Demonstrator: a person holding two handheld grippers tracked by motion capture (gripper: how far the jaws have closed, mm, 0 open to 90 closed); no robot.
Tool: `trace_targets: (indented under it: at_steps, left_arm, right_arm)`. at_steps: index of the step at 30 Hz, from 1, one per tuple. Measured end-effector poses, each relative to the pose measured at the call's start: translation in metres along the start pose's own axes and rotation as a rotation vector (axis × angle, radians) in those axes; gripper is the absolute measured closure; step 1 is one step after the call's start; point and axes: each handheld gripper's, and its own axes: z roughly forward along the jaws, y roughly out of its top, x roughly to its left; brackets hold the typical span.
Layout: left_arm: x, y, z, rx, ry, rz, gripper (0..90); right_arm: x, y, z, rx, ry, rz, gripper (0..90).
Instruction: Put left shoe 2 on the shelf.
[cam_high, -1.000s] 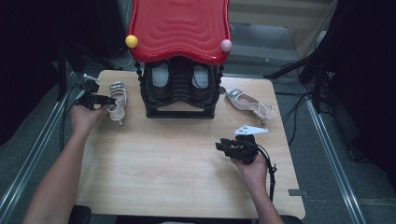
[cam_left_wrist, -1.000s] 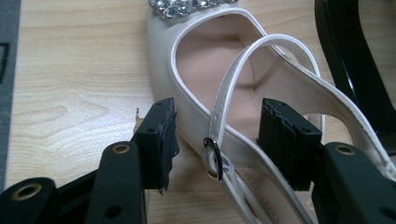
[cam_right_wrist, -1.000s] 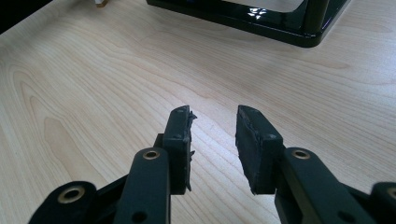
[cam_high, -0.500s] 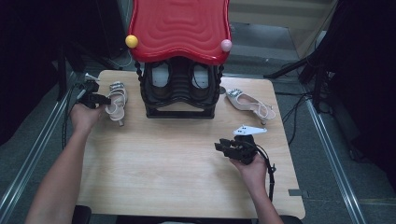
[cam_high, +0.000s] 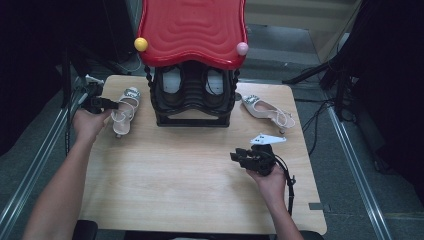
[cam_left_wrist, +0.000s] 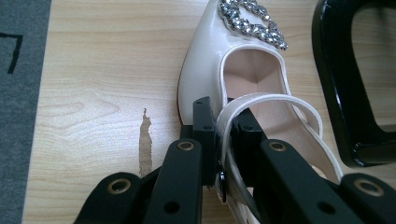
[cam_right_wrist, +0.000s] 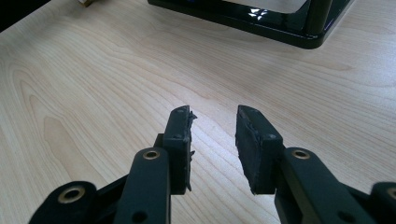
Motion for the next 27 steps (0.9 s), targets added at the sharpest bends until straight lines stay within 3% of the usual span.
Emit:
trace_targets:
  at_steps: [4, 13, 17, 21, 27]
  left_arm:
    - [0.001, 0.002, -0.011, -0.01, -0.032, -0.012, 84.2]
    - [0.001, 0.005, -0.026, -0.02, -0.056, -0.01, 84.2]
    - [-0.005, 0.011, -0.036, -0.014, -0.041, 0.019, 84.2]
    - [-0.012, 0.019, -0.048, -0.036, -0.06, 0.004, 84.2]
    - [-0.025, 0.031, -0.069, -0.045, -0.084, 0.016, 84.1]
  right_arm:
    - [0.0, 0.0, 0.0, 0.001, 0.001, 0.0, 66.9]
    - [-0.001, 0.001, 0.0, -0.001, 0.002, 0.002, 66.9]
    - [0.0, 0.002, 0.002, 0.001, 0.007, -0.002, 66.9]
    - [0.0, 0.005, 0.004, -0.001, 0.016, -0.006, 66.9]
    - [0.0, 0.009, 0.008, 0.001, 0.03, -0.016, 66.9]
